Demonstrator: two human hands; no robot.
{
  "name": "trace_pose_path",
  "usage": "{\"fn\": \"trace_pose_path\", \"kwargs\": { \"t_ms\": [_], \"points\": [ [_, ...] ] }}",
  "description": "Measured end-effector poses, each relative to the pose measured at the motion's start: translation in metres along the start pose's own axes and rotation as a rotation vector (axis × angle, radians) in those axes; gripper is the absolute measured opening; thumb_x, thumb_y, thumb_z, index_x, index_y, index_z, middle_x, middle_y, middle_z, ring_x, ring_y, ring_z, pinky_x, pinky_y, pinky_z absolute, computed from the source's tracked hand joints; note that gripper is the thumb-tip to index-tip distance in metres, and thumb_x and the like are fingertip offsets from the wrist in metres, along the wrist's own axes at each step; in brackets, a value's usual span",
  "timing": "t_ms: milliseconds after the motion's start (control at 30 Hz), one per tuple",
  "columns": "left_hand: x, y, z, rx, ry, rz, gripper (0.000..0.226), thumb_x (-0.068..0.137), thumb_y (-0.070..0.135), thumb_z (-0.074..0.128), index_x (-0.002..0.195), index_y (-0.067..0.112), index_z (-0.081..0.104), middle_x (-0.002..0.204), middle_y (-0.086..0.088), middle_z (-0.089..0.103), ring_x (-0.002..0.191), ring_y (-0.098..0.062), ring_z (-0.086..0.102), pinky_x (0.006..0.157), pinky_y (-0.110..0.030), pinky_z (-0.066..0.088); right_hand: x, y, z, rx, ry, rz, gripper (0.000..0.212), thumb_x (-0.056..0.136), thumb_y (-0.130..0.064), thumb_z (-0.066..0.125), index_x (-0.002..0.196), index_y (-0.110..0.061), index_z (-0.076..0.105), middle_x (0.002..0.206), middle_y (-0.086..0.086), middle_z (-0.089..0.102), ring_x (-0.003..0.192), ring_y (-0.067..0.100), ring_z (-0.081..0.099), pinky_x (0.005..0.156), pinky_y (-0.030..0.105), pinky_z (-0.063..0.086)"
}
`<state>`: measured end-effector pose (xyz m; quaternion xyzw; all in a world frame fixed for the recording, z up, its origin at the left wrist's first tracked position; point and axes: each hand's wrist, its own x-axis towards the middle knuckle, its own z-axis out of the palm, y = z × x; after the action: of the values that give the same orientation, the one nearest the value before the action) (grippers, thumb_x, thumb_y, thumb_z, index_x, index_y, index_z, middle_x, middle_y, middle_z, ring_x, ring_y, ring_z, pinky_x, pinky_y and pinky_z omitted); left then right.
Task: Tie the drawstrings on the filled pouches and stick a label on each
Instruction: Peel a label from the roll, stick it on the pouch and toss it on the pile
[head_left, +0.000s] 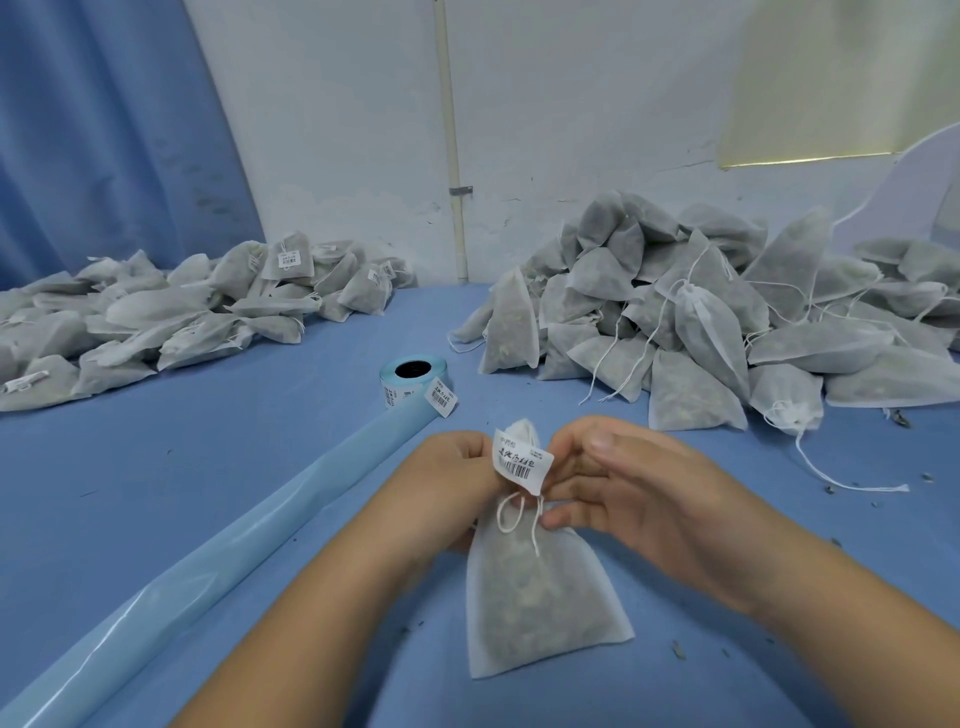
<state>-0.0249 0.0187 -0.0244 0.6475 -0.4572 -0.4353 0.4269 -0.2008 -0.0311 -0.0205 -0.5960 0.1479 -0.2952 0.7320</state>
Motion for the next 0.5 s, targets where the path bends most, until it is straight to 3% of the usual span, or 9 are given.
{"fn": "trace_pose_path", "kwargs": {
  "t_ms": [200,333,500],
  "points": [
    [-0.0029,0.0027,-0.0047,-0.176,-0.225,-0.028,0.027,0.074,0.039,0.066,0.086,0.015,0.071,0.076,-0.001,0.07,0.065,-0.014,0.066,0.058,-0.025,0.053,-0.0017,-0.002,-0.0025,-0.086,0.01,-0.007,0.032,0.08,-0.031,0.056,0.096,-0.004,0.064,0.097,0.015,0.069,0.093,0.027,0.065,0.079,0.036,0.05],
    [-0.0031,0.0034,-0.0024,-0.203,-0.253,-0.024,0.026,0.085,0.042,0.071,0.073,0.019,0.07,0.068,0.003,0.067,0.06,-0.01,0.064,0.055,-0.022,0.051,-0.0028,-0.0029,-0.0028,-0.155,-0.009,-0.015,0.031,0.081,-0.034,0.056,0.094,-0.008,0.065,0.097,0.012,0.07,0.092,0.022,0.065,0.079,0.036,0.047],
    [-0.0007,-0.0014,-0.001,-0.185,-0.249,0.01,0.035,0.091,0.025,0.066,0.057,0.021,0.067,0.062,0.002,0.064,0.06,-0.012,0.061,0.055,-0.023,0.051,-0.0025,-0.0024,-0.0022,-0.215,-0.038,0.001,0.026,0.078,-0.039,0.063,0.089,-0.016,0.069,0.1,0.012,0.071,0.094,0.021,0.064,0.08,0.034,0.048]
  ]
}}
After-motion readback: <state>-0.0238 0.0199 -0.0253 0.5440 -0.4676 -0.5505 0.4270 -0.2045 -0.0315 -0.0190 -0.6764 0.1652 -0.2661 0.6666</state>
